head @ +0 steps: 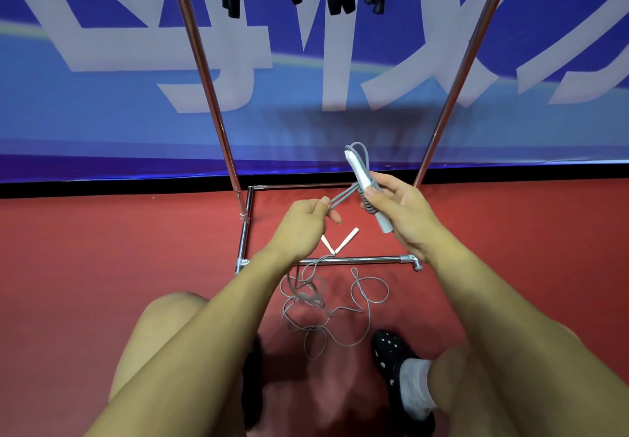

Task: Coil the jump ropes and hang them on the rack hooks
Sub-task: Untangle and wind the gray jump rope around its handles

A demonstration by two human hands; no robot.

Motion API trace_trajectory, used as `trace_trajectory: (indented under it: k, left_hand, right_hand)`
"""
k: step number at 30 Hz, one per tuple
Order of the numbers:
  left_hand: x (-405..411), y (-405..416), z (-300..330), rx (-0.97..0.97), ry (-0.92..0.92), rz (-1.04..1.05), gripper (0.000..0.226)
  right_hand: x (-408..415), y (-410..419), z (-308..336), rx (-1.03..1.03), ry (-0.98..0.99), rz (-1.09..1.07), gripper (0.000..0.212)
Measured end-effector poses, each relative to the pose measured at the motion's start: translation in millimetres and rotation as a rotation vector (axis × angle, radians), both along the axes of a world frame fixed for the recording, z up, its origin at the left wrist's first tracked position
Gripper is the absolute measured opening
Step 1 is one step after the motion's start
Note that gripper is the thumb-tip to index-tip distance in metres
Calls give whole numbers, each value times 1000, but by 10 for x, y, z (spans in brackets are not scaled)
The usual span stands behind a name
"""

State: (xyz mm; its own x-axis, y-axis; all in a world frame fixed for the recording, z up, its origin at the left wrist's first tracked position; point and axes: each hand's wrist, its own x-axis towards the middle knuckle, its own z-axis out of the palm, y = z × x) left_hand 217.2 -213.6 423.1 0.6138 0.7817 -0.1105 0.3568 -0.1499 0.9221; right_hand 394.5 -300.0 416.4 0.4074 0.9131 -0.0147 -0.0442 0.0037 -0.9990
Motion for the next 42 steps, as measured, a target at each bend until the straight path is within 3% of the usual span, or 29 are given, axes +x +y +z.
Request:
trace_trajectory:
  k: [3,7,16,21,26,29,32,42]
  left_hand:
    - [-12,-13,57,40,-26,-14,50]
    - [-36,-45,103,49,1,-5,72]
    - [-11,-68,55,-18,118,-31,67]
    - [-8,-30,12,-37,154,-52,63]
    - [-17,-34,24,-40,159,-75,63]
    - [-31,-14,41,-45,145,-64,63]
    - [-45,13,48,-66,113,-61,64]
    - [-80,-20,87,-67,114,-81,70]
  right_hand:
    - [-40,-1,8,-4,-22,-6,35]
    - [-87,-30,10,-30,-89,16,45]
    - [-147,-26,5,-107,-228,-17,54]
    - [-194,-44,5,-226,-80,170,41]
    - [-228,-81,40,-267,-82,236,38]
    - [-214,-84,80,-247,133,242,27]
    - [-186,-109,126,-229,320,254,29]
    - [-186,-95,107,-214,345,324,29]
